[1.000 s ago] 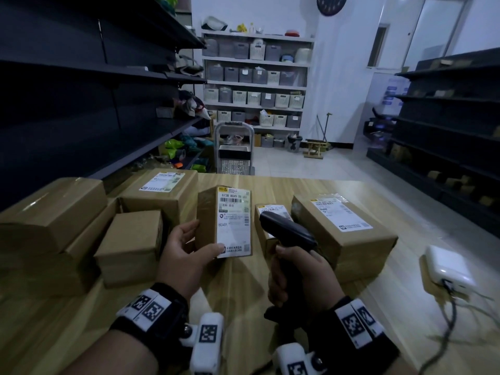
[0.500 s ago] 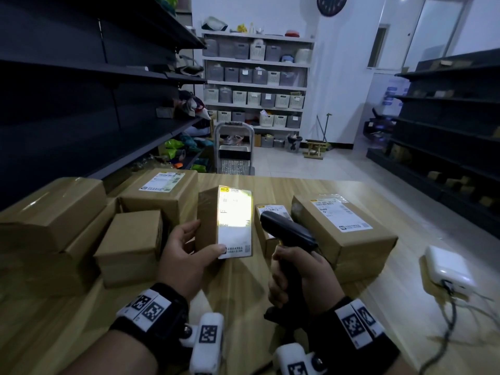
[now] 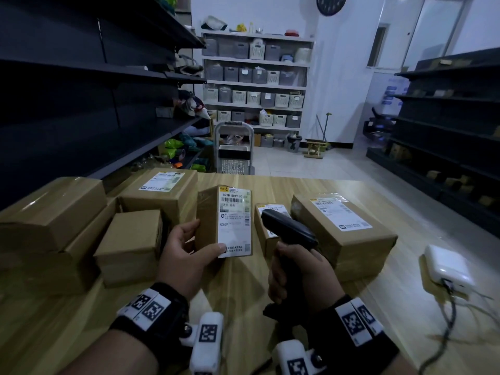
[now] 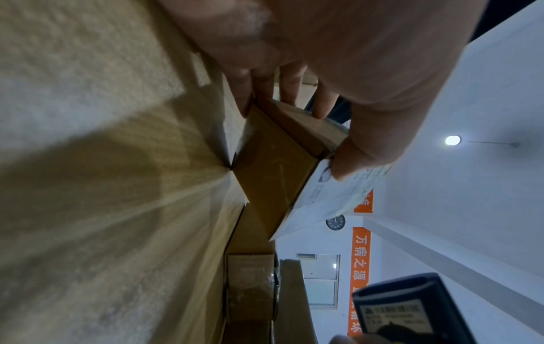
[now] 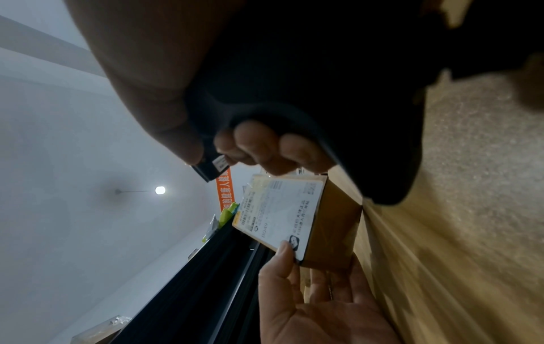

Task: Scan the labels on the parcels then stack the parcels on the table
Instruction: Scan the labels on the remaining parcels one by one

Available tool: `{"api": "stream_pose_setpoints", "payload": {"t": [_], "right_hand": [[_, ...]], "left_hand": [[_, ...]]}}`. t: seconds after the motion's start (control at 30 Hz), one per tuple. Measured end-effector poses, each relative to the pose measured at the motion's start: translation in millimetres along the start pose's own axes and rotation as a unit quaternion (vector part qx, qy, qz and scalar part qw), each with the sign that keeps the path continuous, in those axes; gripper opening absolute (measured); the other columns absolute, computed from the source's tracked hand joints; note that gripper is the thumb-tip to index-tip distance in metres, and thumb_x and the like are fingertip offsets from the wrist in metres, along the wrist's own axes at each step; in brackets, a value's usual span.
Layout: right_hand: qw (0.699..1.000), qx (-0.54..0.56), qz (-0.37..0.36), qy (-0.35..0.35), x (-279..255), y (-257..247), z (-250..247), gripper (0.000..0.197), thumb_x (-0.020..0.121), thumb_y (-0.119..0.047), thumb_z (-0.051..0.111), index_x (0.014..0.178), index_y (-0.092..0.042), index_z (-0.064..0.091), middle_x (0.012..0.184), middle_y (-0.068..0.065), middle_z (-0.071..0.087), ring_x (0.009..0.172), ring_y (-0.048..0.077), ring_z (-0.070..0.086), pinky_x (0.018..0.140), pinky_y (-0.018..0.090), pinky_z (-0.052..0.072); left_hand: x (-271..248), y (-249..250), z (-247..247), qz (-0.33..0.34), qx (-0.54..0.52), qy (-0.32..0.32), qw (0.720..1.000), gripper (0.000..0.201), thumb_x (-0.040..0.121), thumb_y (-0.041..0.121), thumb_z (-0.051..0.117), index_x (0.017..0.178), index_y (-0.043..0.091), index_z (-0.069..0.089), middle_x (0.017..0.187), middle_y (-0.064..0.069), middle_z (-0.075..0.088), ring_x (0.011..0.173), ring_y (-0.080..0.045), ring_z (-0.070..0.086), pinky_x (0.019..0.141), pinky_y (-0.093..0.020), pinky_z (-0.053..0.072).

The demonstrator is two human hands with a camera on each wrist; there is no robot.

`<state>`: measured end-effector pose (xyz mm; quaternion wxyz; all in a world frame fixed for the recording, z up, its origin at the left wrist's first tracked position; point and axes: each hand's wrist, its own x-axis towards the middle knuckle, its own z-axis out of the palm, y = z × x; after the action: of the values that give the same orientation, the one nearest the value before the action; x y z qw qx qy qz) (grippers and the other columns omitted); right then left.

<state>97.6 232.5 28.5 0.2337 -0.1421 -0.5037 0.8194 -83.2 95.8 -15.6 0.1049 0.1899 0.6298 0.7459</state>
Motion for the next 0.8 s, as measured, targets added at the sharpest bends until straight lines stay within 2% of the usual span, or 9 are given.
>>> {"api": "stream_pose_setpoints", "payload": {"t": [0.17,0.27,0.33,0.4,0.5,0.57,0.6,0.7,0.8], "right_hand": [[0.999,0.006,0.006,0.041,6,-3,-6,0.02,0.079,-0.023,0.076,0.082,-0.006,0.065,0.068,0.02,0.051,0.052,0.03,0.052,0.056,0.04,0.047],[0.997,-0.004,0.055,0.052,7,-3,-13,0.034,0.078,-0.034,0.082,0.089,-0.004,0.071,0.082,0.021,0.063,0.073,0.034,0.063,0.069,0.056,0.056],[0.995,0.008,0.064,0.071,8,-5,-16,0.042,0.072,-0.038,0.084,0.096,-0.005,0.072,0.09,0.018,0.067,0.083,0.035,0.066,0.071,0.061,0.057],[0.995,0.03,0.048,0.082,8,-7,-16,0.042,0.072,-0.038,0.083,0.096,-0.006,0.07,0.088,0.016,0.064,0.078,0.031,0.064,0.069,0.058,0.057],[0.993,0.102,-0.003,0.066,5,-15,-13,0.024,0.078,-0.03,0.077,0.071,-0.01,0.065,0.068,0.009,0.054,0.056,0.024,0.055,0.053,0.039,0.054],[0.985,0.161,-0.028,0.047,-1,-21,-10,0.032,0.083,-0.028,0.065,0.055,-0.014,0.061,0.055,0.006,0.047,0.045,0.021,0.049,0.044,0.032,0.046],[0.981,0.186,-0.036,0.036,-2,-22,-9,0.034,0.084,-0.028,0.06,0.053,-0.015,0.06,0.053,0.005,0.045,0.043,0.02,0.047,0.043,0.031,0.044],[0.974,0.221,-0.037,0.033,-2,-23,-8,0.028,0.084,-0.026,0.059,0.059,-0.013,0.059,0.054,0.006,0.042,0.043,0.021,0.044,0.042,0.031,0.041],[0.971,0.232,-0.025,0.054,6,-15,-12,0.025,0.083,-0.026,0.067,0.07,-0.01,0.053,0.064,0.01,0.038,0.049,0.025,0.042,0.047,0.032,0.04]], "left_hand": [[2,1,1,-0.005,-0.007,-0.001,1.0,0.077,0.072,0.017,0.1,0.139,0.028,0.063,0.126,0.012,0.067,0.12,-0.015,0.067,0.094,-0.041,0.058],[3,3,2,-0.015,-0.015,0.005,1.0,0.085,0.058,0.038,0.1,0.135,0.029,0.066,0.131,0.004,0.072,0.12,-0.019,0.071,0.1,-0.046,0.06],[3,4,3,-0.026,-0.044,0.011,0.999,0.077,0.065,0.035,0.098,0.134,0.024,0.067,0.13,-0.003,0.075,0.113,-0.022,0.077,0.093,-0.044,0.062],[1,7,5,-0.039,-0.076,0.015,0.996,0.058,0.08,0.021,0.093,0.132,0.019,0.068,0.127,-0.009,0.078,0.104,-0.023,0.081,0.086,-0.041,0.062],[-1,18,14,-0.053,-0.109,0.031,0.992,0.055,0.077,0.028,0.094,0.125,0.016,0.071,0.117,-0.012,0.083,0.097,-0.024,0.083,0.08,-0.039,0.062],[2,28,24,-0.07,-0.111,0.022,0.991,0.04,0.089,0.026,0.087,0.123,0.012,0.071,0.106,-0.011,0.085,0.086,-0.022,0.084,0.073,-0.038,0.062],[5,33,31,-0.082,-0.105,0.009,0.991,0.04,0.089,0.031,0.086,0.121,0.012,0.071,0.1,-0.011,0.086,0.084,-0.024,0.085,0.074,-0.041,0.063],[21,48,56,-0.132,-0.043,-0.031,0.99,0.072,0.063,0.055,0.097,0.119,0.016,0.072,0.107,-0.016,0.084,0.095,-0.038,0.082,0.089,-0.055,0.066],[35,69,82,-0.138,0.006,-0.06,0.989,0.088,0.046,0.069,0.095,0.114,0.019,0.07,0.109,-0.012,0.082,0.1,-0.035,0.08,0.096,-0.055,0.065]]}}
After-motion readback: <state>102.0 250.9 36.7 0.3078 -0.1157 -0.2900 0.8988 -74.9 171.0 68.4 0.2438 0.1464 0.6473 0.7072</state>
